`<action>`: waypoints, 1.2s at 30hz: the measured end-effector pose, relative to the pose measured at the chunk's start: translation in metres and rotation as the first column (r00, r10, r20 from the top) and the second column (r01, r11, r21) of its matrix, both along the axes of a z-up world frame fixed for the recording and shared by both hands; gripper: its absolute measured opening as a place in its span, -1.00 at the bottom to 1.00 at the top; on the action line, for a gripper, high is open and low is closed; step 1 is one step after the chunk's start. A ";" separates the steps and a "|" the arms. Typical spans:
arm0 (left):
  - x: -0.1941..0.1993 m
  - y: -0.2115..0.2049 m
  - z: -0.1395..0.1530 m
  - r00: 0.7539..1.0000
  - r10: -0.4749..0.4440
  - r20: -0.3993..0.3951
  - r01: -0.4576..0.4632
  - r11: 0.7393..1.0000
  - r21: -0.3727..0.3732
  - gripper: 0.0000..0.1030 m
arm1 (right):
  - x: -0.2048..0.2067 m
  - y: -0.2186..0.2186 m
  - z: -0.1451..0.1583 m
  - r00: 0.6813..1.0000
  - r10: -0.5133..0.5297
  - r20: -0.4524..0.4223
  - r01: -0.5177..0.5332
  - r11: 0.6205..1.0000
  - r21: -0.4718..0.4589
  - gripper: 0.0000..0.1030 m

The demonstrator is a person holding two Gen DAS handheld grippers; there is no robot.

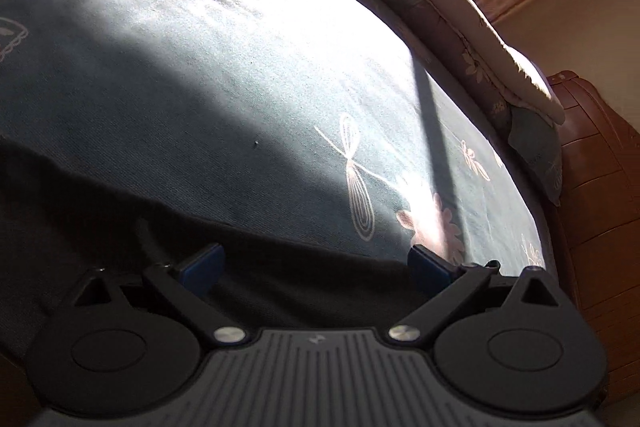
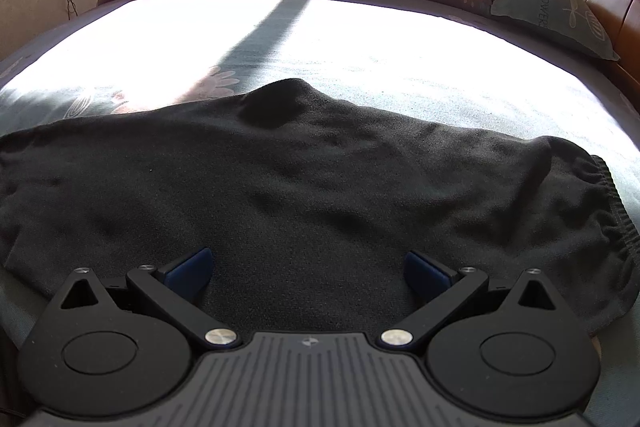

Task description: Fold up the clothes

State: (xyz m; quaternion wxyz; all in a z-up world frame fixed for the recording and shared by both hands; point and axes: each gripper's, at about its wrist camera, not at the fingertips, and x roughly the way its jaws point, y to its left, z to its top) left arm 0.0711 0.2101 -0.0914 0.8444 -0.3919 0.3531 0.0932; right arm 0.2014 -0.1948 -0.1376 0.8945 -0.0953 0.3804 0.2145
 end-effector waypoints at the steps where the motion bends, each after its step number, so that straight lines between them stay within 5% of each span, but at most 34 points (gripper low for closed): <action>1: 0.003 -0.005 -0.002 1.000 -0.020 -0.010 0.020 1.000 0.003 0.91 | 0.000 0.000 0.000 1.000 0.001 0.002 -0.001 1.000 0.001 1.00; 4: 0.002 -0.006 -0.009 0.997 0.004 -0.072 0.001 0.997 0.074 0.91 | -0.001 -0.001 0.000 1.000 0.002 0.003 -0.002 1.000 0.002 1.00; 9: -0.041 0.028 -0.009 0.978 0.168 -0.125 -0.142 0.971 0.194 0.90 | 0.000 0.000 0.000 1.000 0.003 0.000 -0.003 1.000 -0.002 1.00; 14: -0.076 0.050 -0.013 0.967 0.224 -0.122 -0.201 0.963 0.178 0.91 | 0.000 0.000 0.001 1.000 0.002 -0.001 -0.002 1.000 -0.004 1.00; 24: -0.100 0.066 0.002 0.958 0.264 -0.108 -0.236 0.946 0.221 0.91 | 0.000 0.000 0.000 1.000 0.003 0.002 -0.003 1.000 -0.001 1.00; 29: -0.099 0.071 -0.002 0.929 0.291 -0.229 -0.196 0.911 0.363 0.89 | 0.000 0.000 0.000 1.000 0.004 0.004 -0.004 1.000 -0.001 1.00; 36: -0.100 0.065 0.011 0.964 0.219 -0.150 -0.174 0.949 0.263 0.91 | 0.000 0.000 0.000 1.000 0.003 0.002 -0.003 1.000 -0.003 1.00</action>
